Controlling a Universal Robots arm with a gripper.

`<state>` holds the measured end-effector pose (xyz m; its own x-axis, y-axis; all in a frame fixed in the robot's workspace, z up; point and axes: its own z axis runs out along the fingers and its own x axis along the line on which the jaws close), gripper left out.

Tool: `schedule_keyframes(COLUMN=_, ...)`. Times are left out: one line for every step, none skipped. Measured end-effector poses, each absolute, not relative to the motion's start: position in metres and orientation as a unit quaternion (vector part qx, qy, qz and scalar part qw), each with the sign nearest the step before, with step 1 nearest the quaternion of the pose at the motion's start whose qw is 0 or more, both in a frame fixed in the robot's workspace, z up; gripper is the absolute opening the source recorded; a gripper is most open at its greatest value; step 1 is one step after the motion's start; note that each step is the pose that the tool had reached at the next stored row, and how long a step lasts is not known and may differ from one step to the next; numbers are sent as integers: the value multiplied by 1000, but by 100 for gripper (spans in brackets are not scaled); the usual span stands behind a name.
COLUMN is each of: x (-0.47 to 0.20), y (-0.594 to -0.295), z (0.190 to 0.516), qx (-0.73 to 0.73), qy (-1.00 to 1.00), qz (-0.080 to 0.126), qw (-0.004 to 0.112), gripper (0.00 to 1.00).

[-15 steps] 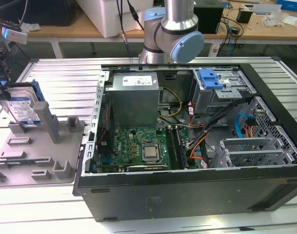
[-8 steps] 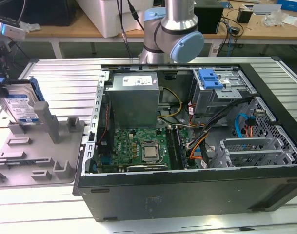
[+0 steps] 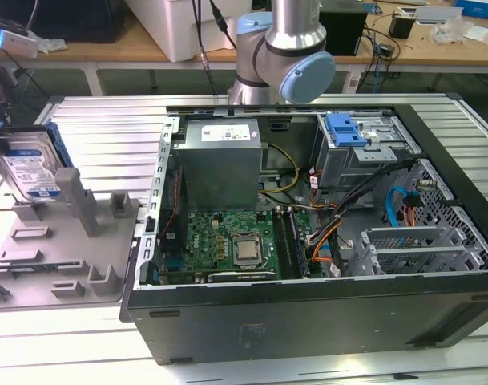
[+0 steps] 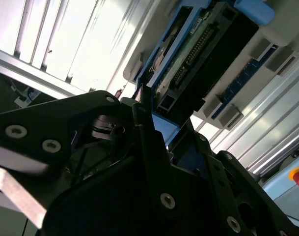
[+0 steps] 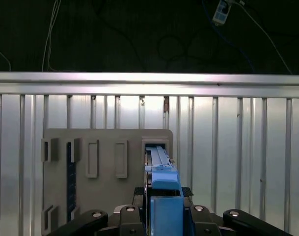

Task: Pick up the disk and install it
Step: 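Pick up the disk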

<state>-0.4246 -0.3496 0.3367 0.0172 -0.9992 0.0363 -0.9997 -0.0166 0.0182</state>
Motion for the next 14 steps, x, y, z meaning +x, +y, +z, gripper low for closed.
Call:
schedule_keyframes(x=-425, y=-350, z=338, qx=713, qy=-701, qz=7, qw=19, gripper=37)
schedule_keyframes(x=-425, y=-350, z=339, qx=713, qy=-701, qz=7, qw=20, gripper=37)
schedule_keyframes(x=-425, y=-350, z=341, qx=713, qy=-701, qz=7, qw=20, gripper=37)
schedule_keyframes(x=-425, y=-350, z=342, qx=713, qy=-701, qz=8, qw=20, gripper=37)
schedule_keyframes(x=-425, y=-350, z=343, qx=713, qy=-701, qz=8, qw=20, gripper=37)
schedule_keyframes(x=-425, y=-350, z=344, qx=713, qy=-701, qz=8, qw=21, gripper=37)
schedule_keyframes(x=-425, y=-350, z=346, qx=713, qy=-701, qz=8, qw=21, gripper=37)
schedule_keyframes(x=-425, y=-350, z=347, qx=713, qy=-701, qz=9, qw=21, gripper=37)
schedule_keyframes(x=-425, y=-350, z=349, qx=713, qy=-701, qz=9, qw=22, gripper=37)
schedule_keyframes(x=-425, y=-350, z=351, qx=713, qy=-701, qz=10, qw=22, gripper=37)
schedule_keyframes(x=-425, y=-350, z=354, qx=713, qy=-701, qz=11, qw=23, gripper=37)
schedule_keyframes(x=-425, y=-350, z=356, qx=713, qy=-701, qz=11, qw=24, gripper=37)
schedule_keyframes(x=-425, y=-350, z=357, qx=713, qy=-701, qz=12, qw=24, gripper=37)
schedule_keyframes(x=-425, y=-350, z=359, qx=713, qy=-701, qz=12, qw=25, gripper=37)
